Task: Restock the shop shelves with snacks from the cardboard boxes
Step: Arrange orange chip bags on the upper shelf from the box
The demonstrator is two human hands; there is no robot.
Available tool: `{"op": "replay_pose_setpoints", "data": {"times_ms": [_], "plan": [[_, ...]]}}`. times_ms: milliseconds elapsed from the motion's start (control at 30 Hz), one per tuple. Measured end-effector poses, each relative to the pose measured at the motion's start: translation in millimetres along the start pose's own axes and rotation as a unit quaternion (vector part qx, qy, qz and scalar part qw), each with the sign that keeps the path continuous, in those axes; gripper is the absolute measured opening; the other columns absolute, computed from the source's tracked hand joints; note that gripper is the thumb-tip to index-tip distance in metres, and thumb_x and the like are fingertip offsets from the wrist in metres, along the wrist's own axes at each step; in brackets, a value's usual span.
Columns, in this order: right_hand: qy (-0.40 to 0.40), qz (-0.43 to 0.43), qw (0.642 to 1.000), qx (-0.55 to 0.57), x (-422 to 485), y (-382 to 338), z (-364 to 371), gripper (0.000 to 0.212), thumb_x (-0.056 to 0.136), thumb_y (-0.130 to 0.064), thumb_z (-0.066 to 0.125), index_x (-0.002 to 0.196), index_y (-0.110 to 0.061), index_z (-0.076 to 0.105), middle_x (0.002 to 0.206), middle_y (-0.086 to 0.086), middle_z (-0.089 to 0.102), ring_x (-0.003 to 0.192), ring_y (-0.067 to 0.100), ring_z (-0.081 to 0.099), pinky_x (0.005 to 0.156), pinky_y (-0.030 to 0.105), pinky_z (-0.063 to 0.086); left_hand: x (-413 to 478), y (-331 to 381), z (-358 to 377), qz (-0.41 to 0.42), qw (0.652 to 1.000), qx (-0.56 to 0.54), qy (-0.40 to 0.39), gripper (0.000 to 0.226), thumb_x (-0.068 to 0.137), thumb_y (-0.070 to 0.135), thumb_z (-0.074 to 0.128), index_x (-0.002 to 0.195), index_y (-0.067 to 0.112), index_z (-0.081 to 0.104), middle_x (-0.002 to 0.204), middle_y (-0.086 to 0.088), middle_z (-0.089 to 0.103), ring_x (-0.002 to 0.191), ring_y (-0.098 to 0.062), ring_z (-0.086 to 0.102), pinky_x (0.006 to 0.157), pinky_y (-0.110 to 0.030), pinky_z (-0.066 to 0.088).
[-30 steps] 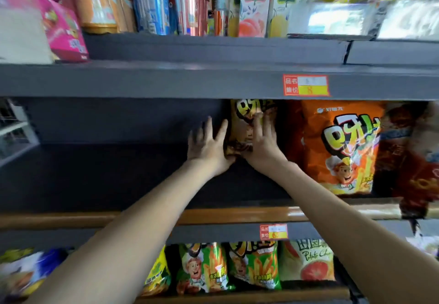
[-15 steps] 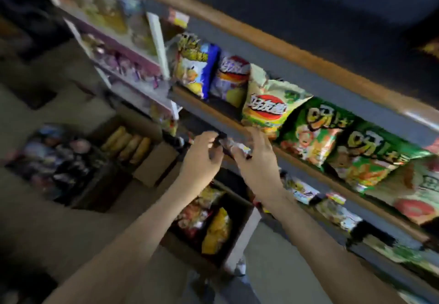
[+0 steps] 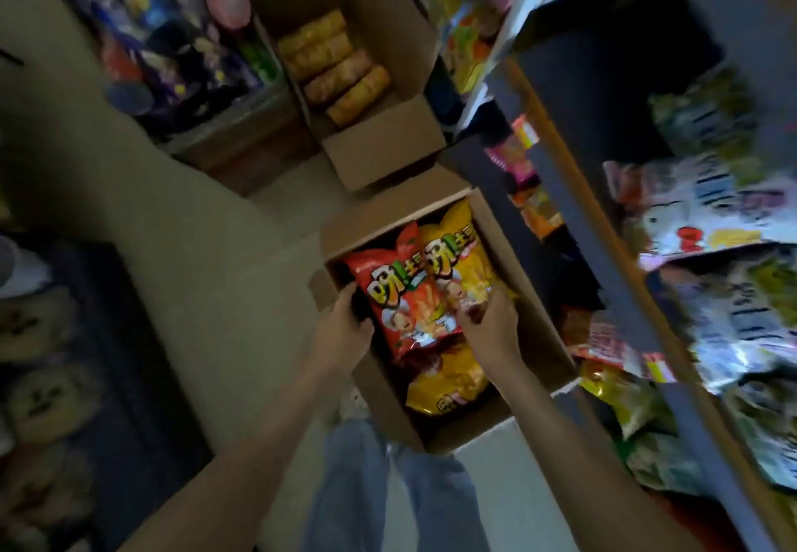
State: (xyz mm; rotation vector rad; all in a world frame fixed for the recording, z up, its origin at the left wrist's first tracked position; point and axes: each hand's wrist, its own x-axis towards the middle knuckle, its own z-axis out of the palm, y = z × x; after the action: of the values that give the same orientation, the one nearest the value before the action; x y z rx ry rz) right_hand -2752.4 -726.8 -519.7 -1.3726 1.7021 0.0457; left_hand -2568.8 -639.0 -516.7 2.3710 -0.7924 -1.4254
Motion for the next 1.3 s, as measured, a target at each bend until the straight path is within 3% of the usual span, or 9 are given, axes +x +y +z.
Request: {"op": "replay_pose_setpoints", "data": {"times_ms": [167, 300, 433, 500, 633, 767, 1000, 1100, 1300], "plan": [[0.038, 0.084, 0.993, -0.068, 47.4, 64.7, 49.0, 0.1, 0.082, -0.031, 0.075, 0.153, -0.02, 0.006, 0.157, 0.012, 0.014, 0.143, 0.034, 0.014, 0.112, 0.049, 0.023, 45.2, -26.5, 83.4, -0.023, 1.0, 0.01, -0.006, 0.067, 0.098, 0.031, 0.049, 0.153, 0.036, 0.011, 0.143, -0.019, 0.035, 0.116, -0.033, 0.05, 0.086, -0.025, 0.038], [0.091, 0.103, 0.985, -0.104, 71.5, 99.5, 67.1, 0.101, 0.082, -0.043, 0.072, 0.153, -0.023, 0.003, 0.159, 0.01, 0.005, 0.144, 0.034, 0.007, 0.113, 0.058, 0.021, 71.7, -22.4, 124.5, -0.072, 0.995, -0.066, -0.011, 0.091, 0.088, 0.052, 0.058, 0.15, 0.044, -0.009, 0.155, -0.021, 0.009, 0.134, -0.045, 0.03, 0.104, -0.047, 0.038], [0.147, -0.023, 0.978, -0.145, 100.4, 105.8, 61.6, 0.079, 0.093, -0.032, 0.059, 0.154, -0.026, 0.009, 0.157, 0.011, 0.013, 0.142, 0.034, 0.014, 0.113, 0.058, 0.023, 92.4, -1.3, 151.2, -0.125, 0.989, -0.07, 0.042, 0.12, 0.072, 0.072, 0.063, 0.146, 0.039, -0.025, 0.156, -0.024, -0.008, 0.143, -0.044, 0.005, 0.113, -0.057, 0.021], [0.139, -0.063, 0.976, -0.153, 115.6, 101.5, 56.7, 0.079, 0.095, -0.035, 0.057, 0.154, -0.029, 0.006, 0.158, 0.009, 0.014, 0.143, 0.034, 0.015, 0.113, 0.058, 0.023, 99.7, 5.7, 159.8, -0.156, 0.982, -0.062, 0.083, 0.126, 0.067, 0.077, 0.063, 0.147, 0.035, -0.025, 0.155, -0.025, -0.004, 0.143, -0.043, 0.007, 0.114, -0.058, 0.018], [0.104, -0.075, 0.984, -0.124, 136.8, 88.5, 49.8, 0.105, 0.083, -0.044, 0.071, 0.154, -0.027, -0.005, 0.16, 0.01, 0.012, 0.144, 0.035, 0.016, 0.115, 0.057, 0.018, 98.3, 6.2, 161.5, -0.159, 0.973, -0.076, 0.15, 0.121, 0.069, 0.064, 0.07, 0.151, 0.034, -0.014, 0.148, -0.023, 0.017, 0.131, -0.043, 0.029, 0.107, -0.055, 0.032], [0.072, -0.081, 0.983, -0.149, 148.0, 75.1, 50.5, 0.116, 0.076, -0.047, 0.076, 0.152, -0.031, -0.009, 0.159, 0.011, 0.011, 0.145, 0.036, 0.014, 0.116, 0.058, 0.016, 82.5, -2.2, 138.7, -0.128, 0.971, -0.11, 0.172, 0.114, 0.072, 0.05, 0.075, 0.15, 0.042, -0.007, 0.138, -0.017, 0.028, 0.122, -0.038, 0.04, 0.102, -0.051, 0.039], [0.04, -0.05, 0.963, -0.262, 159.0, 56.9, 76.1, 0.127, 0.069, -0.062, 0.074, 0.151, -0.03, -0.016, 0.161, 0.01, -0.008, 0.147, 0.033, 0.004, 0.112, 0.06, 0.015, 54.0, -6.7, 96.7, -0.102, 0.957, -0.205, 0.176, 0.105, 0.069, 0.047, 0.08, 0.146, 0.054, 0.008, 0.122, -0.004, 0.036, 0.111, -0.026, 0.053, 0.093, -0.041, 0.05], [0.054, -0.047, 0.951, -0.301, 160.0, 55.9, 80.1, 0.118, 0.076, -0.053, 0.072, 0.152, -0.028, -0.015, 0.159, 0.014, 0.002, 0.143, 0.037, 0.016, 0.109, 0.059, 0.025, 42.7, -1.1, 87.6, -0.095, 0.949, -0.242, 0.181, 0.105, 0.069, 0.044, 0.082, 0.145, 0.055, 0.011, 0.12, -0.003, 0.038, 0.109, -0.023, 0.054, 0.092, -0.043, 0.052], [0.08, -0.068, 0.956, -0.273, 132.2, 43.2, 57.3, 0.117, 0.075, -0.054, 0.073, 0.152, -0.033, -0.012, 0.152, 0.014, 0.02, 0.137, 0.037, 0.026, 0.106, 0.059, 0.03, 1.6, 10.3, 72.5, -0.059, 0.947, -0.24, 0.205, 0.103, 0.073, 0.038, 0.08, 0.146, 0.055, 0.01, 0.118, 0.002, 0.034, 0.108, -0.015, 0.052, 0.084, -0.025, 0.044]]}}
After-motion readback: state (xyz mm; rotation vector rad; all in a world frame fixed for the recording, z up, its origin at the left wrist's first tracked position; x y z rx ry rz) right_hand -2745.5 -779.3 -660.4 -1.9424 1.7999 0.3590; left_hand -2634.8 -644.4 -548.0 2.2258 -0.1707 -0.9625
